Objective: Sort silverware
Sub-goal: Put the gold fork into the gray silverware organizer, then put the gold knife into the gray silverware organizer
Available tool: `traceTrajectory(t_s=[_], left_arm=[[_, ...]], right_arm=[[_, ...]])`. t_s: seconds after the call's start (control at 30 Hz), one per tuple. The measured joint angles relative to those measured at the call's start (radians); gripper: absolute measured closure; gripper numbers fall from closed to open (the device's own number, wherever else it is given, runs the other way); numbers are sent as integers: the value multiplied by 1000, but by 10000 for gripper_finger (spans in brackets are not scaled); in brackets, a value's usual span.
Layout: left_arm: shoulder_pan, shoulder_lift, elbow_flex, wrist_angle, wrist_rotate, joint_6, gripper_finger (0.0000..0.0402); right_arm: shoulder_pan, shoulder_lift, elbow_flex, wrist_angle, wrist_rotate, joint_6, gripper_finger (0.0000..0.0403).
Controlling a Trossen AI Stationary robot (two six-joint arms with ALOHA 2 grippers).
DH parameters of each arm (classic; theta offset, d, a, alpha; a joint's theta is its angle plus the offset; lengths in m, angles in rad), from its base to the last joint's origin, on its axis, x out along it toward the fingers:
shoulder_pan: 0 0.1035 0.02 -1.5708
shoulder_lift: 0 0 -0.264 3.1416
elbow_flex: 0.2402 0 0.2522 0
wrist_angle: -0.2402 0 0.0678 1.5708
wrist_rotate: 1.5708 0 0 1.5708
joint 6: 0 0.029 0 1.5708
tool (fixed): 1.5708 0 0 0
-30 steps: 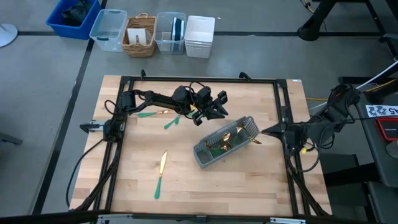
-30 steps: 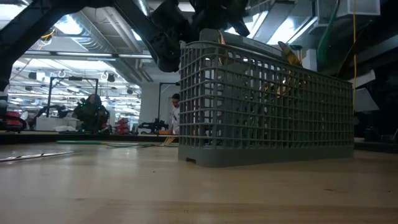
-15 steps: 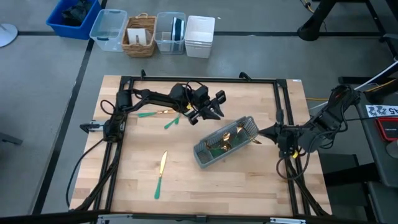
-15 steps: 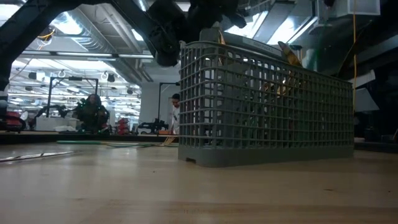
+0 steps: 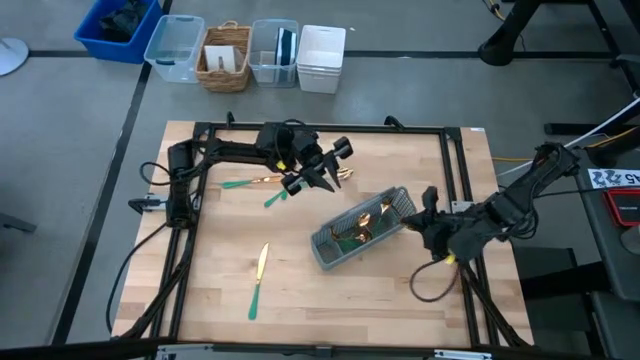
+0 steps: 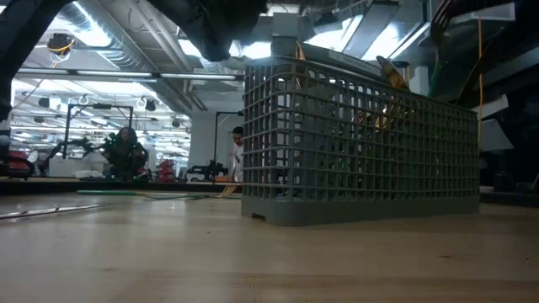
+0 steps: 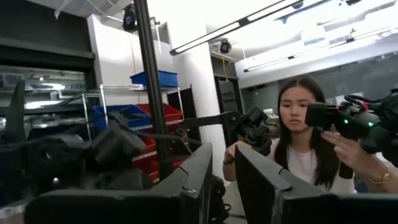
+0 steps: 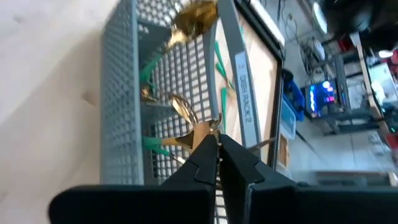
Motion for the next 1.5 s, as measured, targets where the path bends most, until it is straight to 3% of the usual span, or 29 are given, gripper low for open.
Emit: traceTrajectory(t_s=[0.3, 0.43, 0.63, 0.83, 1.1, 1.3, 1.5], left_arm=[[51, -18, 0, -119, 49, 1, 397], [84, -18, 0, -128, 63, 1, 398], [156, -18, 0, -118, 72, -21, 400], [234, -22, 0, -118, 163, -173, 400], [305, -59, -5, -95, 287, -342, 401], [393, -140, -111, -105, 288, -352, 401], [514, -276, -327, -120, 284, -340, 401]], right_arm=[[-152, 84, 0, -11, -2, 0, 389], [-213, 103, 0, -9, -82, 0, 385], [-266, 133, 0, -4, -149, 0, 333], [-264, 141, 0, -6, -137, 0, 289], [-264, 124, 0, -8, -136, 0, 287], [-264, 109, 0, -9, -137, 0, 287], [-264, 104, 0, -8, -136, 0, 287]])
